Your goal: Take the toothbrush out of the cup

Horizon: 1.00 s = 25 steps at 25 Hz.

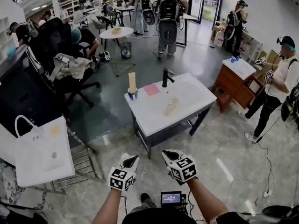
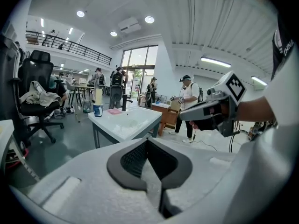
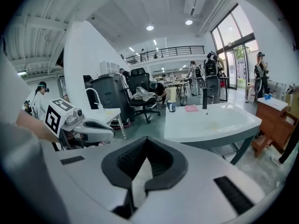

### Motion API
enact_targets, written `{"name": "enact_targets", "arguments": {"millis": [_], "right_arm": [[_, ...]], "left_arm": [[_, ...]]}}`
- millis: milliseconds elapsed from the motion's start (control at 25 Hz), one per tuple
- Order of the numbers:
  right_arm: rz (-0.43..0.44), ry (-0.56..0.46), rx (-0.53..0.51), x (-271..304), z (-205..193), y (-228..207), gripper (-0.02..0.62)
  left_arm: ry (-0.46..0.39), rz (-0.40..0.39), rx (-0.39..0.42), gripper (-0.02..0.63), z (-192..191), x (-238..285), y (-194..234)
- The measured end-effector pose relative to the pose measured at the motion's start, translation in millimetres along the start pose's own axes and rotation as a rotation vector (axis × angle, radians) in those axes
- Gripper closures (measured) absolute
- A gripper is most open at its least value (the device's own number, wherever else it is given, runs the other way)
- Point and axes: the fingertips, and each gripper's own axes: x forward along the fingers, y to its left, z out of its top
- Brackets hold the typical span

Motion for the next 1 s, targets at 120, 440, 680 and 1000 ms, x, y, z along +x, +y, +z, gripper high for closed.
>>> {"name": "enact_targets", "arguments": {"millis": [120,440,680,1000], "right_arm": [[-0.009,0.008,0.002,16,5,0,0.588],[-0.013,0.032,0.021,53,16,-23,0.586],[0.019,0.026,0.025,95,38,-56,0.588],[0.062,0.018,0.021,146,83,-126,0.587]], "left_arm": [[0.003,-0.019,-0.007,0.595,-1,8,15],[0.021,-0.035,-0.023,0.595,3,39,46],[0.040,-0.014,-0.021,0.595,17,78,79],[0.037,0.036,-0.014,0.595,65,147,125]]}}
